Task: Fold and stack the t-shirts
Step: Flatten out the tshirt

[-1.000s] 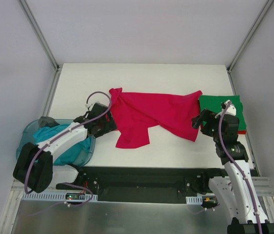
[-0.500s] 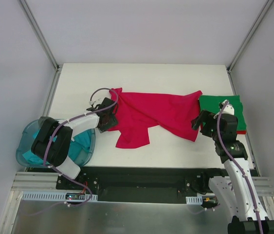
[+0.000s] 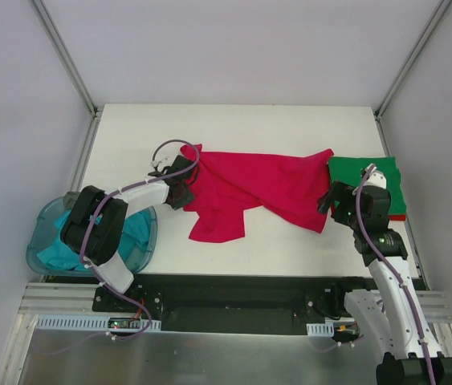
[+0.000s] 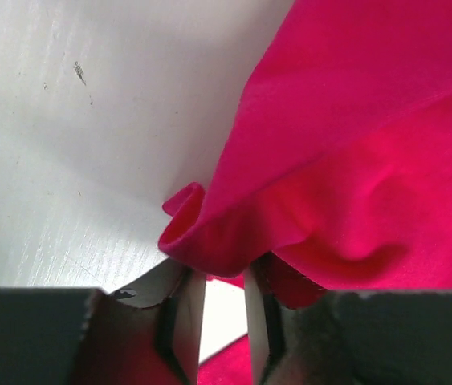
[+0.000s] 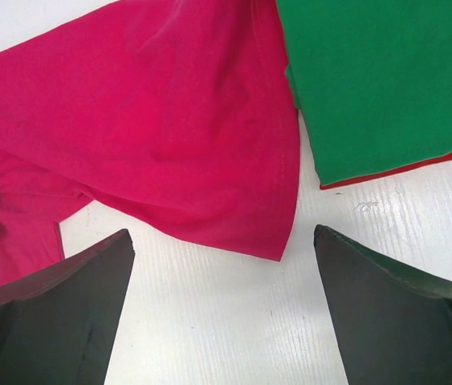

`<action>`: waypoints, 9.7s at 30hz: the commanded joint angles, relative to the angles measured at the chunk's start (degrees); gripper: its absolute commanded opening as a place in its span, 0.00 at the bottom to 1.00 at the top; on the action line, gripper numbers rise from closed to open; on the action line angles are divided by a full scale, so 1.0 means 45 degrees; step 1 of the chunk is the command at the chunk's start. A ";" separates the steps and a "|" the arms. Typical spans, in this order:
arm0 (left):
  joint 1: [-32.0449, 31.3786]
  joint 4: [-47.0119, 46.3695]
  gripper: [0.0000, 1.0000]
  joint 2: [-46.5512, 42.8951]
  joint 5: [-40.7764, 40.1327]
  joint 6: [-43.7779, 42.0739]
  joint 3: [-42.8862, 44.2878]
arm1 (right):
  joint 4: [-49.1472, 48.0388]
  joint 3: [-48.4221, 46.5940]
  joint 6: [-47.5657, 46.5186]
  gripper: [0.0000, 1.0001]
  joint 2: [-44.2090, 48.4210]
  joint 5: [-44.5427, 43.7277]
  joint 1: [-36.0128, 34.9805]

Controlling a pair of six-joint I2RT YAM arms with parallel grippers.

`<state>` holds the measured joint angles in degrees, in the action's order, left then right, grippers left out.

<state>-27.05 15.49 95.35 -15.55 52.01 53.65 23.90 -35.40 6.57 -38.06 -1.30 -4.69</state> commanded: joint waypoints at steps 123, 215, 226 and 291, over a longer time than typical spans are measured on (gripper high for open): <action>0.1128 0.0504 0.00 -1.1675 0.0504 -0.5385 0.2860 | 0.0624 -0.6289 0.0259 0.00 -0.0353 -0.4300 -0.2435; 0.3003 0.1793 0.99 0.8340 0.5603 -0.3492 1.3272 | -0.0214 -0.5689 -0.0776 0.96 -1.3064 0.1344 -0.2181; 0.2905 0.1208 0.99 1.0059 0.6149 -0.2730 1.4873 | 0.0216 -0.5669 -0.0913 0.96 -1.3592 0.0738 -0.2200; 0.1714 -0.1918 0.77 0.2600 0.3243 -0.2046 0.4602 | 0.2638 -0.5532 -0.1362 0.97 -1.3396 -0.1000 -0.1302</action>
<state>-18.79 5.17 105.97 0.84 44.03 74.85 33.32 -61.04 0.58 -99.37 -3.88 -10.74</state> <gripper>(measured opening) 0.824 0.968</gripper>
